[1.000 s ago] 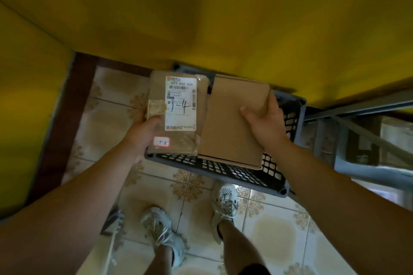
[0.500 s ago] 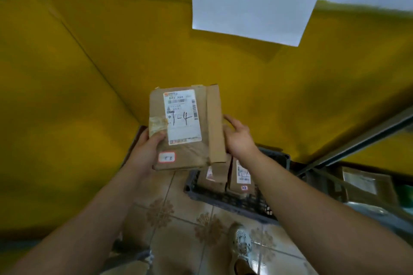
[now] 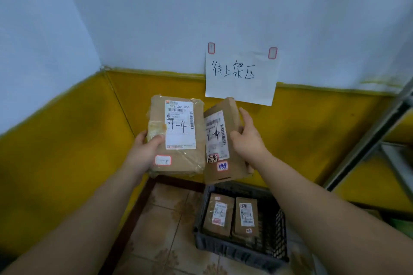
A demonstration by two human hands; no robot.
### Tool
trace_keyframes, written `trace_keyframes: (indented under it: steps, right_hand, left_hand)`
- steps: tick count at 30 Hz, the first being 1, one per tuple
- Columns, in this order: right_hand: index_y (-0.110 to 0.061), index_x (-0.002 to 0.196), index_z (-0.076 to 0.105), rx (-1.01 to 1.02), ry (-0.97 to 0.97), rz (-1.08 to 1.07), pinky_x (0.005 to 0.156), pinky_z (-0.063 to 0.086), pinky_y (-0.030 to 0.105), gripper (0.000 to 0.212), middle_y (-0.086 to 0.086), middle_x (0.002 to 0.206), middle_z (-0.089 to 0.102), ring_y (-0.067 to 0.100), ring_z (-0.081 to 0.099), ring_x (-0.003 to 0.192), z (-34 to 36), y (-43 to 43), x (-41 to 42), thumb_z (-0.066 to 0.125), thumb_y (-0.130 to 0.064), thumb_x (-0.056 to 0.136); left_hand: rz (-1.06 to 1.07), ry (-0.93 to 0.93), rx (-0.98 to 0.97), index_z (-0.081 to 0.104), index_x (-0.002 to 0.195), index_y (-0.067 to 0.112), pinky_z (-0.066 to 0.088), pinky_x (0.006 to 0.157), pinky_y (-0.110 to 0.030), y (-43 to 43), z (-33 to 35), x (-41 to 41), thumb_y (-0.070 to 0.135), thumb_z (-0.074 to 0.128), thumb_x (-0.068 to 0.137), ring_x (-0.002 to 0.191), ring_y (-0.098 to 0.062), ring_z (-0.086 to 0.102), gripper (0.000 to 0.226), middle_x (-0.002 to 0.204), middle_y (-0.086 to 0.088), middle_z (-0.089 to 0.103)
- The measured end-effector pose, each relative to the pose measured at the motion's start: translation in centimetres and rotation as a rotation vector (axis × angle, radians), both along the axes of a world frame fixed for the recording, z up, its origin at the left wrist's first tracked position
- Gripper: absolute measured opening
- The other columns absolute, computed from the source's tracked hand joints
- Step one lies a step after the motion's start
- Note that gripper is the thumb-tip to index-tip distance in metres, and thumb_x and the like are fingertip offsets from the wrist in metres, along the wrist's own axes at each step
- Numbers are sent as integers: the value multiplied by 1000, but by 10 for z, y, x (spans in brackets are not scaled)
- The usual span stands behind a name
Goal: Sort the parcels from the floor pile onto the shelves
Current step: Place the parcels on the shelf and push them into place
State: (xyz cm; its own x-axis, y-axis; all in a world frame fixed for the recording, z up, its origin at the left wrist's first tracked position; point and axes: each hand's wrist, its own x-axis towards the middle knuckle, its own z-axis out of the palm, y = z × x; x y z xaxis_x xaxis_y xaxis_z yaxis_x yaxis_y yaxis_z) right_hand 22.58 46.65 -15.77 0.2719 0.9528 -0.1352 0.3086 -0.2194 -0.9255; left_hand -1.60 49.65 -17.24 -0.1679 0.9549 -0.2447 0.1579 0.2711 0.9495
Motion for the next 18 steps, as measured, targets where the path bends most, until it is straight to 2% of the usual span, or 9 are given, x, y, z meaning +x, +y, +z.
trace_keyframes:
  steps: [2,4,6,10,14,18]
  right_hand:
    - [-39,152,25,140,-5,-54,57,47,15,61,-9,108,59,2,56,82,12,-5,11,42,-10,101]
    - [-37,151,30,227,40,-97,60,47,10,58,-11,110,56,3,58,89,27,-7,24,39,-8,101]
    - [-37,150,31,262,100,-129,62,48,14,53,-6,116,59,9,60,96,39,-3,38,40,-13,103]
    - [-38,145,39,317,200,-153,48,45,9,47,-3,105,61,6,64,83,66,1,66,49,-24,102]
    - [-41,144,39,359,236,-92,54,51,18,54,5,115,61,13,68,87,86,1,85,62,-27,96]
    - [-43,145,37,404,255,-64,55,53,20,58,5,117,61,15,70,88,95,1,95,63,-26,96]
  left_hand:
    - [21,13,28,43,137,25,53,62,-33,-1,16,-2,32,63,90,83,-24,69,51,114,-6,67]
    - [37,3,61,41,137,23,52,62,-34,-1,30,-1,32,64,90,82,-24,69,53,113,-8,67]
    - [41,-38,76,41,138,20,53,65,-36,-3,42,3,32,65,90,82,-25,69,54,112,-9,68]
    - [56,-154,122,47,132,19,53,65,-36,-10,64,20,25,60,94,80,-26,70,41,102,-8,70]
    - [56,-248,180,53,122,21,54,63,-36,-18,84,34,23,55,97,73,-22,72,25,93,-4,75]
    - [41,-294,255,54,119,24,56,61,-34,-30,97,44,24,52,98,77,-21,73,21,93,-3,76]
